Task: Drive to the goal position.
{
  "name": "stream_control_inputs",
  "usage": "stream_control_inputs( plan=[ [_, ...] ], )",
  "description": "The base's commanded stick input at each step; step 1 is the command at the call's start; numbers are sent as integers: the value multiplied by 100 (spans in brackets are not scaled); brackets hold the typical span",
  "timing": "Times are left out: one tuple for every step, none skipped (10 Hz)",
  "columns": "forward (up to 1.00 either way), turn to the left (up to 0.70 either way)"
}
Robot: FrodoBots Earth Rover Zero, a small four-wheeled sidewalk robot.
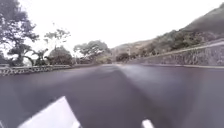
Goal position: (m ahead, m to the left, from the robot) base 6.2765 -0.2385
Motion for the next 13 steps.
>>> stream_control_inputs(
  plan=[
    [85, -7],
    [85, 0],
    [85, 0],
    [85, 0],
    [85, 0],
    [85, 0],
    [85, 0],
    [85, 0],
    [85, 0],
    [85, 0],
    [85, 0],
    [85, 0],
    [85, 0]
  ],
)
